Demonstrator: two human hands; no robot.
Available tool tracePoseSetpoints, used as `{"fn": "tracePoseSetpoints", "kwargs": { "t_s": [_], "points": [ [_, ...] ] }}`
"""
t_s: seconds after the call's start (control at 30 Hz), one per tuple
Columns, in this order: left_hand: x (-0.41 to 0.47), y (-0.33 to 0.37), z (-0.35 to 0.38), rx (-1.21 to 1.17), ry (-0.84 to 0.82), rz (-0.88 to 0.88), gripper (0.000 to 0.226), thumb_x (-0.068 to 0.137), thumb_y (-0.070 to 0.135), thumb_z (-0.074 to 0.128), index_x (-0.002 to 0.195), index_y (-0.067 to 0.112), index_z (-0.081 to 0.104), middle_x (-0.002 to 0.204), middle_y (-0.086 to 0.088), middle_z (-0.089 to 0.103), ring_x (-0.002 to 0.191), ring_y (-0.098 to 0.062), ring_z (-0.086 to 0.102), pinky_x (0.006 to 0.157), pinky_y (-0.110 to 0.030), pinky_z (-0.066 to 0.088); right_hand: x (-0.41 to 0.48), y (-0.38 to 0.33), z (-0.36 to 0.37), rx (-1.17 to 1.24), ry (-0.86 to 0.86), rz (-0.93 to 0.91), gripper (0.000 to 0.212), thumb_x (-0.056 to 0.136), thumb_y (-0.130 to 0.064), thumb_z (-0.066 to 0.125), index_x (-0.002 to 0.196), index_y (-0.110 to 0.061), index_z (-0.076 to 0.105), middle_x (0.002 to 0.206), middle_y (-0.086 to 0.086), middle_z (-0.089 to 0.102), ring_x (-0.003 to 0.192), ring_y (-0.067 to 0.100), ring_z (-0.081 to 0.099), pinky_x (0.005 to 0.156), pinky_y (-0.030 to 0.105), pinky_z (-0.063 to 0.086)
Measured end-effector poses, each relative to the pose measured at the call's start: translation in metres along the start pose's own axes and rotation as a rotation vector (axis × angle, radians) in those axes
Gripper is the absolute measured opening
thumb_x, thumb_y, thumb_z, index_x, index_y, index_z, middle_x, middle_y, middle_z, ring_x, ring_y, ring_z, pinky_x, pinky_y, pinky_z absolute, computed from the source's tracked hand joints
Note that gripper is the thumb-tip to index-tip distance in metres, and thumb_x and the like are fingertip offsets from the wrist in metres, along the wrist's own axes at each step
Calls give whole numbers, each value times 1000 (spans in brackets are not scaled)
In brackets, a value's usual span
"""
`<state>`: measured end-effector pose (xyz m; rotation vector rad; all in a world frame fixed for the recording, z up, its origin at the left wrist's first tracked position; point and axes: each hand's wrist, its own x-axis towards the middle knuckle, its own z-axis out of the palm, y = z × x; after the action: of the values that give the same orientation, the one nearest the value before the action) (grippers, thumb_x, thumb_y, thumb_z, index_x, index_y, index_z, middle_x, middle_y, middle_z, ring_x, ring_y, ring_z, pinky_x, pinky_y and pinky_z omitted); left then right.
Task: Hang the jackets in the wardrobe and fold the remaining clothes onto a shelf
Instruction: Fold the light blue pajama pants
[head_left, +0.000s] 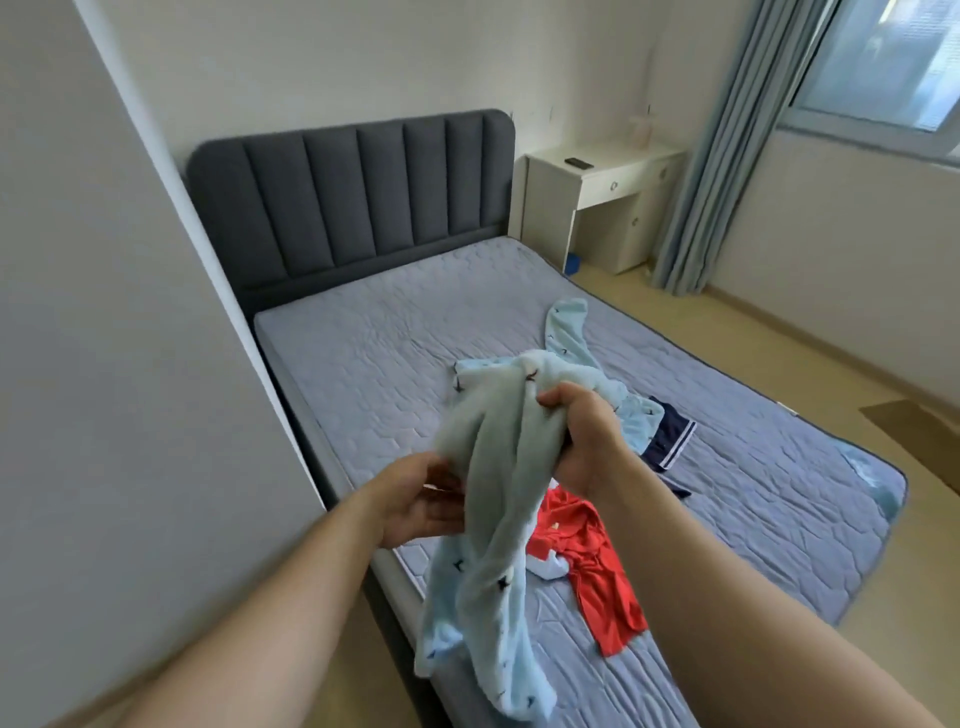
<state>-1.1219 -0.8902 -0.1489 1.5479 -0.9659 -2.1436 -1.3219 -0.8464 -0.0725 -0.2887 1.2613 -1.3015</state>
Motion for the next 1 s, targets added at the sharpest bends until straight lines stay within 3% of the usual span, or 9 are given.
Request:
{"fn": "tracePoseSetpoints", "kwargs": {
  "t_s": [0.13, 0.23, 0.43, 0.53, 0.63, 0.73, 0.83, 0.9, 1.0],
  "points": [
    [10, 20, 1, -109, 233, 125, 78, 77, 86, 55, 122, 22, 60, 115, -7, 65, 104, -32, 66, 91, -50, 58, -13, -4, 2, -18, 55, -42, 27, 49, -2, 52, 74, -12, 53, 76, 7, 49, 82, 30, 50, 76, 43, 45],
    [12, 41, 6, -256, -26, 177, 86, 62, 96, 57, 117, 32, 73, 118, -3, 74, 113, -28, 67, 94, -53, 55, -18, -3, -4, -42, 31, -37, 31, 39, -4, 51, 69, -13, 48, 70, 6, 43, 74, 30, 46, 67, 37, 42],
    [-1, 85, 30, -280, -126, 442, 24, 84, 25, 66, 96, 11, 82, 119, -22, 71, 101, -29, 73, 80, -37, 60, -17, 5, -36, -433, -57, -113, 36, 42, 5, 61, 77, 1, 69, 71, 16, 65, 67, 32, 64, 64, 40, 53],
    [-15, 99, 36, -293, -213, 500, 30, 76, 10, 60, 98, 6, 80, 111, -22, 72, 101, -35, 72, 84, -43, 60, -8, 1, -56, -554, -142, -12, 48, 57, -5, 80, 105, -9, 72, 98, 10, 76, 89, 24, 73, 77, 38, 59],
    [-34, 113, 40, -292, -244, 607, 38, 66, 3, 57, 97, 4, 79, 105, -22, 72, 100, -37, 70, 88, -46, 60, -2, -11, -58, -916, -27, 22, 31, 74, -24, 80, 103, -18, 70, 97, 1, 75, 78, 13, 69, 65, 25, 54],
    [-56, 125, 45, -199, -265, 758, 38, 61, -5, 56, 90, 4, 78, 93, -19, 72, 89, -34, 72, 77, -41, 62, 0, -24, -50, -1273, 236, -49, 66, 79, -25, 72, 138, -8, 47, 134, 16, 52, 92, 21, 56, 69, 30, 47],
    [-71, 129, 51, -69, -283, 832, 42, 57, -12, 56, 95, -3, 72, 90, -20, 71, 88, -35, 71, 74, -42, 61, 2, -31, -35, -1166, 48, -446, 113, 73, -14, 76, 160, -34, 6, 167, -4, 7, 149, 21, 23, 102, 30, 38],
    [-76, 127, 53, -23, -313, 837, 49, 57, -12, 58, 105, -8, 66, 96, -22, 69, 92, -37, 69, 79, -45, 61, -1, -34, -19, -1048, -218, -594, 111, 69, -9, 82, 154, -47, 21, 162, -18, 27, 146, 0, 27, 103, 18, 36],
    [-83, 127, 50, -60, -325, 859, 39, 61, -12, 57, 93, 3, 75, 90, -20, 72, 86, -34, 72, 72, -41, 61, -5, -34, -3, -1013, -338, -595, 57, 66, -16, 82, 111, -45, 63, 104, -28, 70, 97, -11, 64, 76, 9, 50]
  ]
}}
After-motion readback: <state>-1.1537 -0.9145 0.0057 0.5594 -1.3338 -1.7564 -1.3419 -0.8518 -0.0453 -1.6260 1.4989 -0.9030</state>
